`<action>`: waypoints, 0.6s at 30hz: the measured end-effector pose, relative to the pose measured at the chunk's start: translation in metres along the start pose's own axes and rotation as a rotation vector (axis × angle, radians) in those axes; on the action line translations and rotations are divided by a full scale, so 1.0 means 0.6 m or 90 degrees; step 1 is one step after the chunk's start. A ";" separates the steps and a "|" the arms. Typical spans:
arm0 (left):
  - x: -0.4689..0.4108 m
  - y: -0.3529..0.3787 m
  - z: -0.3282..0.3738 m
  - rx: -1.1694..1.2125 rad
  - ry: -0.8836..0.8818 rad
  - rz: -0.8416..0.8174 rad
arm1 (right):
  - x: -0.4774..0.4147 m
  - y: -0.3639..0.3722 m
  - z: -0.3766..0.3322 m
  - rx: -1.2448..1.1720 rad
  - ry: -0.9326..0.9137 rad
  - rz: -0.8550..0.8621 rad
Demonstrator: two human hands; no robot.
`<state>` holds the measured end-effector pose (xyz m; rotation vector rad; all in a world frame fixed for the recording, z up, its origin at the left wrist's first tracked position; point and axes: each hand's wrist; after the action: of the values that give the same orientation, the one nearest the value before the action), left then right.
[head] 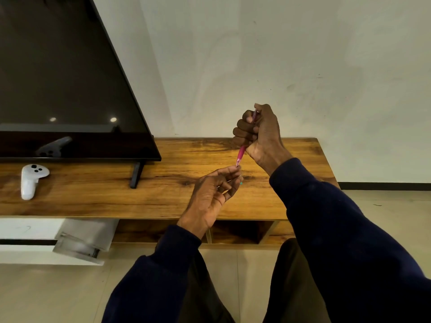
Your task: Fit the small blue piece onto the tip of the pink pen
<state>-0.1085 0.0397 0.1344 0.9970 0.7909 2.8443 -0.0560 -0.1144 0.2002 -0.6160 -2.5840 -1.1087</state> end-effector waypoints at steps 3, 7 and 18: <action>0.000 0.000 0.000 -0.003 0.005 -0.003 | 0.001 -0.002 0.000 -0.008 0.007 -0.003; 0.001 0.001 0.000 -0.006 0.007 -0.001 | 0.001 -0.002 0.000 0.000 -0.002 0.007; 0.002 -0.002 0.000 -0.022 0.004 0.006 | 0.011 -0.001 -0.001 0.048 -0.046 -0.015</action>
<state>-0.1095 0.0410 0.1346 0.9900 0.7374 2.8601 -0.0618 -0.1135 0.2029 -0.6213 -2.6869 -1.0076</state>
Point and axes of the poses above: each hand's wrist, its own x-axis away from the middle knuckle, its own y-axis out of the palm, z = x × y, and after that the axes turned 15 degrees about z, right-handed
